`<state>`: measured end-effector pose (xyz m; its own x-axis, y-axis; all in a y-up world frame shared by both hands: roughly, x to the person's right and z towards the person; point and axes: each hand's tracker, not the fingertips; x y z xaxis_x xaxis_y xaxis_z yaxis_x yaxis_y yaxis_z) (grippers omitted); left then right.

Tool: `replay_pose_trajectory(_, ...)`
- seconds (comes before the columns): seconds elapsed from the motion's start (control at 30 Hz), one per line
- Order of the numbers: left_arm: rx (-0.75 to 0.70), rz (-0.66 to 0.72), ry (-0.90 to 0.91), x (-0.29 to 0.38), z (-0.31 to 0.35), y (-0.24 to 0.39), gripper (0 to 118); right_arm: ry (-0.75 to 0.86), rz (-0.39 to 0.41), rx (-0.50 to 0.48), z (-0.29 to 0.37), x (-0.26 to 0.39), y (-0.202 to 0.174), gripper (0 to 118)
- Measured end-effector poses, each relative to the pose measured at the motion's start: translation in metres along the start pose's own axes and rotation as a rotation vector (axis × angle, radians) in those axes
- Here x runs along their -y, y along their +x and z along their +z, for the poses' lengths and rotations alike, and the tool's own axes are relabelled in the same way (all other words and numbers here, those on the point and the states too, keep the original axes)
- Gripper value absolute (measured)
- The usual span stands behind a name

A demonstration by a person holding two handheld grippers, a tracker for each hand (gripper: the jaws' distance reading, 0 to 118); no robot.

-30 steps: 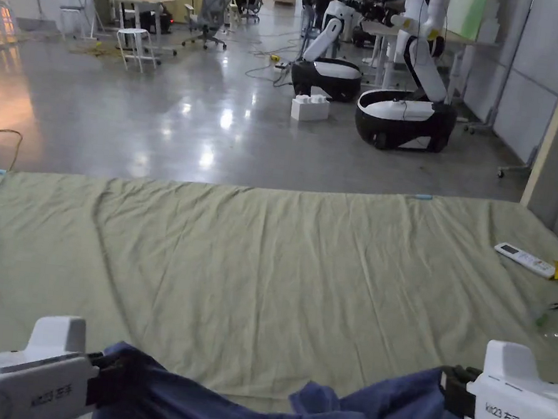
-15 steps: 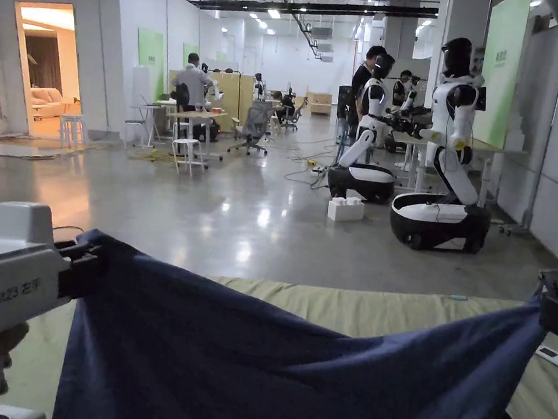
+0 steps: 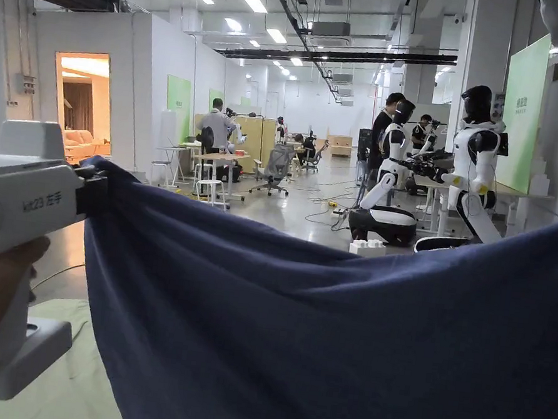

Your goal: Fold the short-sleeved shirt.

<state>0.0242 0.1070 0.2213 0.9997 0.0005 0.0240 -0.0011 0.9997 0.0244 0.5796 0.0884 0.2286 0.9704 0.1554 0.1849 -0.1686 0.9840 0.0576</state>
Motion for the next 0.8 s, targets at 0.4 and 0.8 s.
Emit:
replay_pose_trajectory(0.4,-0.058,0.048,-0.016,-0.006,-0.063,0.004,7,0.059,0.057,0.09,-0.042,-0.046,-0.013,4)
replay_pose_trajectory(0.8,-0.086,0.018,-0.065,0.021,-0.139,0.015,7,0.069,0.094,0.114,-0.105,-0.019,-0.028,4)
